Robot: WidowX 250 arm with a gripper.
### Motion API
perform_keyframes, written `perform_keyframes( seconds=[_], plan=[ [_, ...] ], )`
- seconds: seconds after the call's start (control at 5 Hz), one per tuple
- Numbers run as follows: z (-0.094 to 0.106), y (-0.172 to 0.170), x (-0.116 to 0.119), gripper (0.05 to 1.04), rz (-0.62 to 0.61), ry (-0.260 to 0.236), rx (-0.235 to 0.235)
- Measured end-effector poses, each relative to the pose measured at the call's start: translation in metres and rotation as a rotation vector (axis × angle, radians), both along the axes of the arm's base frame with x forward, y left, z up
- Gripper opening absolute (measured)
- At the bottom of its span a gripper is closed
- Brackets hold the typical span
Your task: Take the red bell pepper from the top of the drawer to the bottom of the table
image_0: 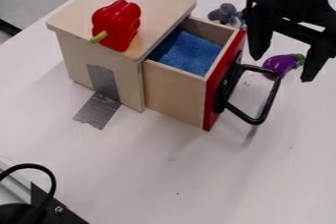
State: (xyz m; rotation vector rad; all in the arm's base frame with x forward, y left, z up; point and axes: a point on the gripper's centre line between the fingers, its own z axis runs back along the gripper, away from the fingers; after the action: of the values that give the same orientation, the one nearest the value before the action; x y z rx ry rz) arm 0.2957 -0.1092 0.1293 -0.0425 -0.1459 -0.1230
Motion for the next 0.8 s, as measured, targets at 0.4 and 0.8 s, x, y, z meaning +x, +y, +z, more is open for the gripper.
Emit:
perform_keyframes(
  seconds=[0.4, 0.8],
  plan=[
    [0.004, 0.023, -0.016, 0.998, 0.013, 0.042, -0.001],
    [0.055, 0.099, -0.044, 0.998, 0.097, -0.053, -0.019]
  ],
)
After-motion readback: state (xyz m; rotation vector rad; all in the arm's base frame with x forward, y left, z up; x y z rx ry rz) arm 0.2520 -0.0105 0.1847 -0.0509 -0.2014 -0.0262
